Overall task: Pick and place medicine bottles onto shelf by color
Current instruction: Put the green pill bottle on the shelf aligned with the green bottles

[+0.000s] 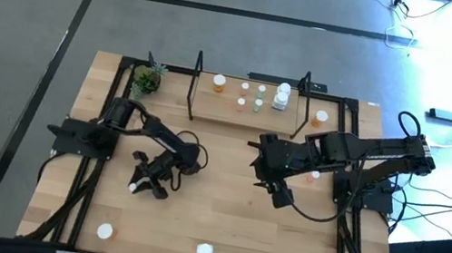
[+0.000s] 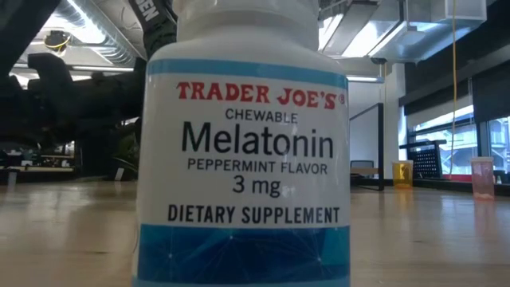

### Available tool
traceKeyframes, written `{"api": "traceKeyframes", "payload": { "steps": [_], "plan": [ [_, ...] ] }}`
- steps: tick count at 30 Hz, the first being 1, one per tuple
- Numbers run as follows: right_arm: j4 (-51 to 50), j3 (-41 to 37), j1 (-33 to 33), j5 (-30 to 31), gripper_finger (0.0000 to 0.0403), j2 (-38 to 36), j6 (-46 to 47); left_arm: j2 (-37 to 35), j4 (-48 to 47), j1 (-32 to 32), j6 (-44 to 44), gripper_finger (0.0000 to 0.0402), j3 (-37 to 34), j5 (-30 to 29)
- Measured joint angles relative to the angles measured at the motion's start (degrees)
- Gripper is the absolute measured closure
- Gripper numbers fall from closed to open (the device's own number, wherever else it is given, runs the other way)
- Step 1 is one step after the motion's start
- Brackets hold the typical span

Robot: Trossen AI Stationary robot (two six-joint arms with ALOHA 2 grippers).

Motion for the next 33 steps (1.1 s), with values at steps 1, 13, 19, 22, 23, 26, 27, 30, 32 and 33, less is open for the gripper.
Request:
{"api": "traceKeyframes", "payload": {
  "steps": [1,13,19,22,23,26,27,30,32,33],
  "plan": [
    [0.0,0.0,0.01,0.01,0.0157,0.0,0.0,0.0,0.1,0.16,0.25,0.0305,0.0,0.04],
    [0.0,0.0,0.02,-0.01,0.0157,0.0,0.0,0.0,0.23,0.31,3.19,0.0304,0.0,1.07],
    [0.0,0.0,0.02,0.01,0.0157,0.0,0.0,0.0,0.22,0.29,3.83,0.0288,0.0,1.05],
    [0.0,0.0,0.0,0.0,0.0157,0.0,0.0,-0.02,-0.41,0.29,4.07,0.0282,0.0,1.38],
    [0.0,0.0,0.01,-0.01,0.0157,0.0,0.0,-0.02,-0.65,0.29,4.17,0.0281,0.0,1.7],
    [0.0,0.0,0.02,0.01,0.0157,0.0,0.0,-0.02,-1.09,0.29,4.22,0.0277,0.0,2.52],
    [0.0,0.0,0.0,0.0,0.0157,0.0,0.0,-0.02,-1.32,0.29,4.21,0.0276,0.0,2.66],
    [0.0,0.0,0.01,0.0,0.0157,0.0,0.0,-0.02,-1.38,0.29,4.2,0.0271,0.0,2.67],
    [0.0,0.0,0.01,0.0,0.0157,0.0,0.0,-0.02,-1.38,0.29,4.2,0.027,0.0,2.67],
    [0.0,0.0,0.02,0.01,0.0157,0.0,0.0,-0.02,-1.38,0.29,4.18,0.027,0.0,2.67]
  ]
}}
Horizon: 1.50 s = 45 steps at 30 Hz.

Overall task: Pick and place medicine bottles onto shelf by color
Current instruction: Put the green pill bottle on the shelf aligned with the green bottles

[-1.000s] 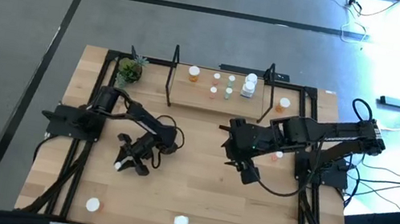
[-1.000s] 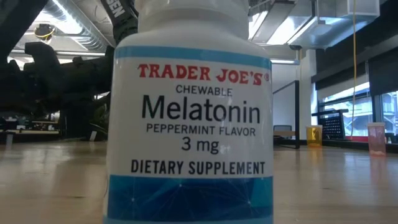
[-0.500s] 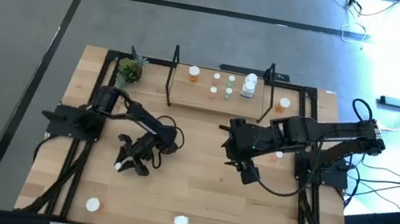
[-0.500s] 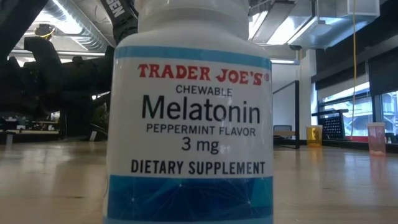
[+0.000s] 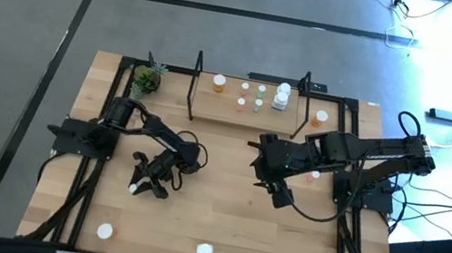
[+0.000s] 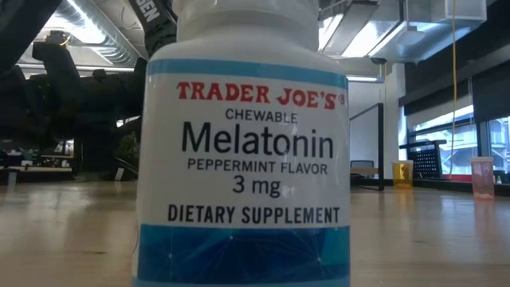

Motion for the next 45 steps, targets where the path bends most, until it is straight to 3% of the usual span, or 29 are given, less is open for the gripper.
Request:
{"api": "traceKeyframes", "payload": {
  "steps": [18,33,45],
  "plan": [
    [0.0,0.0,-0.01,-0.01,0.0157,0.0,0.0,-0.02,2.09,0.0,-4.42,0.0269,0.0,0.76],
    [0.02,0.0,-0.01,-0.02,0.0157,0.0,0.0,-0.02,4.05,-0.04,-3.41,0.0268,0.0,-3.09],
    [0.02,0.0,-0.01,-0.01,0.0157,0.0,-0.01,-0.02,-1.82,-0.25,-2.99,0.0268,2.32,-3.44]
  ]
}}
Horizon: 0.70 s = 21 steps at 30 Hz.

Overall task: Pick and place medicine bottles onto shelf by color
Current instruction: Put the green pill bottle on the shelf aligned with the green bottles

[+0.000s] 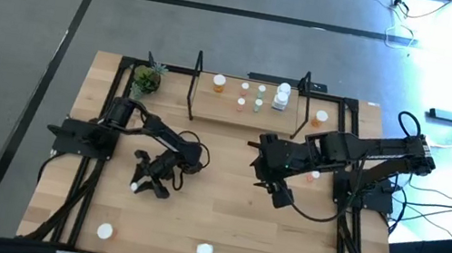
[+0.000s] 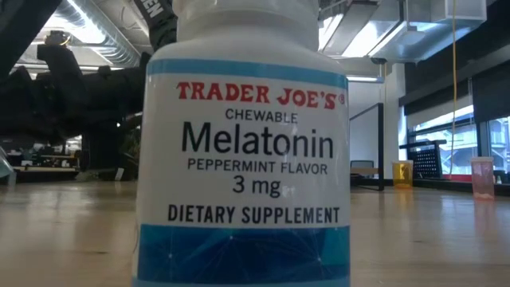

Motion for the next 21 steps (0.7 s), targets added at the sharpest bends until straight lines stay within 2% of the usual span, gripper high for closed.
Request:
{"api": "traceKeyframes", "payload": {
  "steps": [13,21],
  "plan": [
    [0.02,0.0,-0.01,-0.01,0.0157,-0.02,-0.01,0.0,-0.26,0.27,-0.05,0.0268,0.23,1.88],
    [0.02,0.0,-0.01,0.0,0.0157,-0.01,0.01,0.0,-0.09,0.27,1.35,0.0268,0.23,0.82]
  ]
}}
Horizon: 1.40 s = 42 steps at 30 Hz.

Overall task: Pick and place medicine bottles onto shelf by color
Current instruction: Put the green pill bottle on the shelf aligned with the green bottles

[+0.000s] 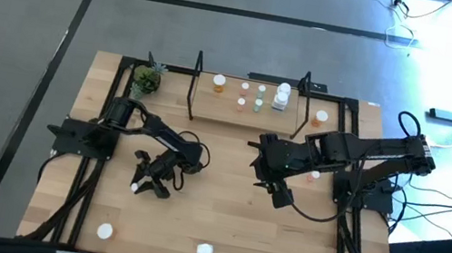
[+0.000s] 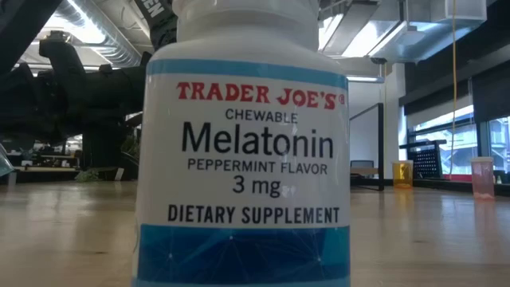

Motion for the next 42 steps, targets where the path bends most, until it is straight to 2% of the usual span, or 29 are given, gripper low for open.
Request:
{"api": "traceKeyframes", "payload": {
  "steps": [10,17,22,29,42],
  "plan": [
    [0.0,0.0,0.0,-0.01,0.0157,-0.01,0.0,0.0,0.36,1.03,1.71,0.0269,0.23,-1.26],
    [0.0,0.0,0.01,0.0,0.0157,-0.01,0.0,0.0,-2.62,2.03,1.69,0.0269,5.04,-6.87],
    [0.0,0.0,0.0,-0.01,0.0157,-0.01,-0.02,0.0,-2.4,3.0,1.73,0.0269,7.24,-8.06],
    [0.2,0.0,0.01,-0.01,0.0157,-0.01,0.0,0.0,-2.45,4.66,1.0,0.0269,7.48,-8.39],
    [0.21,0.0,0.01,-0.01,0.0157,-0.01,0.0,0.0,-1.95,2.54,0.14,0.0269,7.45,-11.57]
  ]
}}
